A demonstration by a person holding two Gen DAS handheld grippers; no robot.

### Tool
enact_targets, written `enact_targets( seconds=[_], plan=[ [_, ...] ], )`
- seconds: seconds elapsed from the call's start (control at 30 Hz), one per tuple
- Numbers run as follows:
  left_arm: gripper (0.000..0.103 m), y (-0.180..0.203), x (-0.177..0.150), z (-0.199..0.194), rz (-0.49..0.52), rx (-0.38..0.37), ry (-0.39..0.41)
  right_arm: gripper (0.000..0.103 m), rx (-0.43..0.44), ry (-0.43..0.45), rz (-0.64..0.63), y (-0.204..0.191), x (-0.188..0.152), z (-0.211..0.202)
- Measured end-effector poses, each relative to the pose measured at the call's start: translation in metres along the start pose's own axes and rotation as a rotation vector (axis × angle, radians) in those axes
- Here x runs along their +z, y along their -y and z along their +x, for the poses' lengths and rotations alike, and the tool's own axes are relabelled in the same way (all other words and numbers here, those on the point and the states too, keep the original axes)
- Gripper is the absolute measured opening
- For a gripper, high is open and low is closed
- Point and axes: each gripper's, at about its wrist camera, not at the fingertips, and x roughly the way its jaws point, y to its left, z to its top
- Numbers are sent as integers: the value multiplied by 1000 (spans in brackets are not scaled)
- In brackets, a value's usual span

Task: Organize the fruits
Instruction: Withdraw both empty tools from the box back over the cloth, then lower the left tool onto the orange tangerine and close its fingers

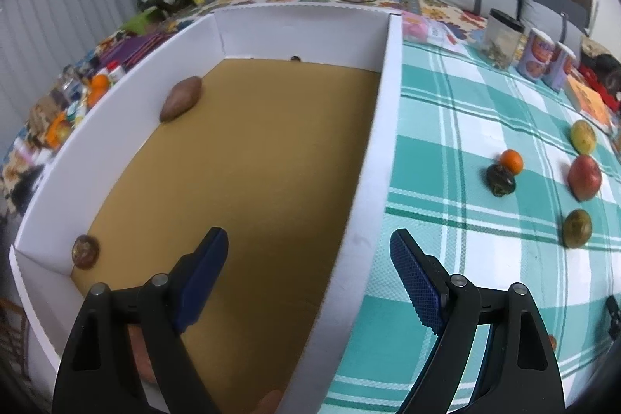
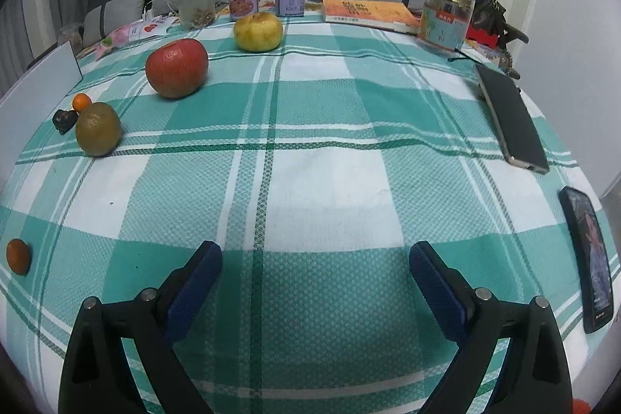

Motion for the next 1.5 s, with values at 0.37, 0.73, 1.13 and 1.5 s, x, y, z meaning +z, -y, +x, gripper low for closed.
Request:
enact_targets(
  seconds=[0.37,0.73,1.13,1.5],
  plan=[
    [87,-5,-4,-34,-20,-102,130,103,27,-33,42,6,-1,7],
    [91,49,-50,-113,89,-277,361,103,28,-31,42,5,-2,7],
    [91,130,-140,-49,309,-427,44,103,24,-31,42,4,-2,7],
    [95,144,-163,-39,373,-381,29,103,24,-31,43,4,-2,7]
  ],
)
